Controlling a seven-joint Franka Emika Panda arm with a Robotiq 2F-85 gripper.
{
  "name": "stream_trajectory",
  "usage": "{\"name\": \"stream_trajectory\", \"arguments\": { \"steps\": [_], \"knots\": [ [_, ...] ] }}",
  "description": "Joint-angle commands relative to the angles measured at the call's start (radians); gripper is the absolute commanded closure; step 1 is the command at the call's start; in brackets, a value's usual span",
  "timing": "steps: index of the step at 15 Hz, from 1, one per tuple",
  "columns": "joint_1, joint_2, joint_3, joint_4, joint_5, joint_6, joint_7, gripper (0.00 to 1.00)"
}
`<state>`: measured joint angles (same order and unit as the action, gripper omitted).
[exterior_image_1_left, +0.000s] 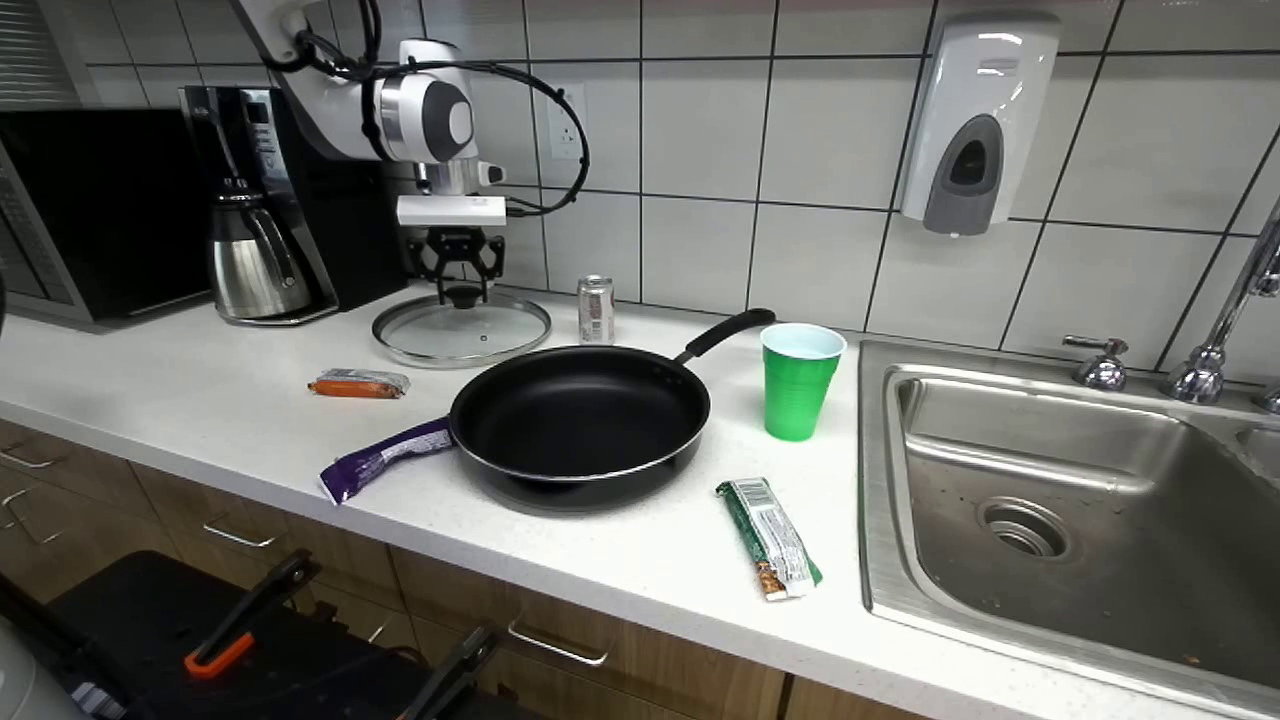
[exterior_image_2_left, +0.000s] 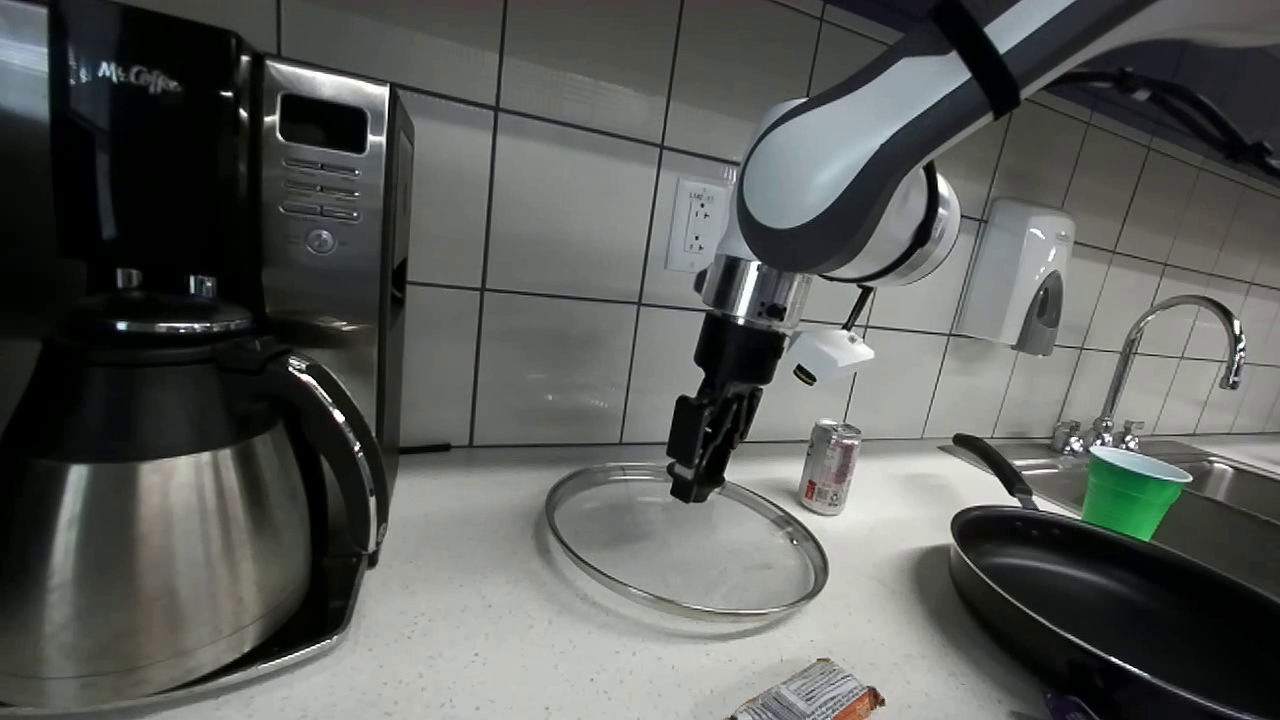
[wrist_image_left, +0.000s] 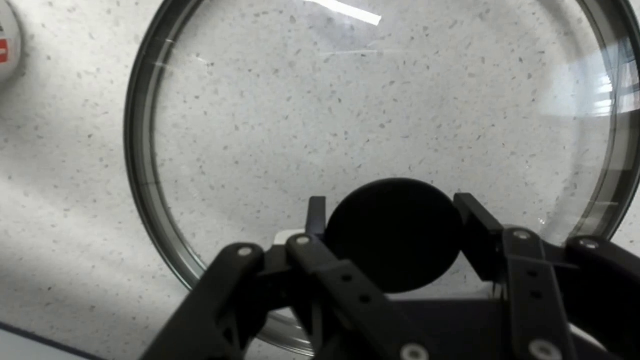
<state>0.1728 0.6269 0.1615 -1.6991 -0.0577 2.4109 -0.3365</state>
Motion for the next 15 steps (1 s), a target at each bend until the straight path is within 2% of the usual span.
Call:
{"name": "stream_trajectory", "arguments": {
  "steps": [1,2,3,7,15],
  "knots": [
    [0.007,0.008,-0.002,0.055,-0.031,-0.044,0.027,0.60],
    [0.006,0.007,0.000,0.056,-0.031,-0.047,0.026,0.31],
    [0.009,0.003,-0.001,0.055,-0.036,-0.048,0.027,0.08],
    [0.009,-0.006,0.007,0.063,-0.032,-0.052,0.017,0.00],
    [0.054,-0.099,0.011,0.007,-0.056,-0.106,0.045,0.00]
  ]
}}
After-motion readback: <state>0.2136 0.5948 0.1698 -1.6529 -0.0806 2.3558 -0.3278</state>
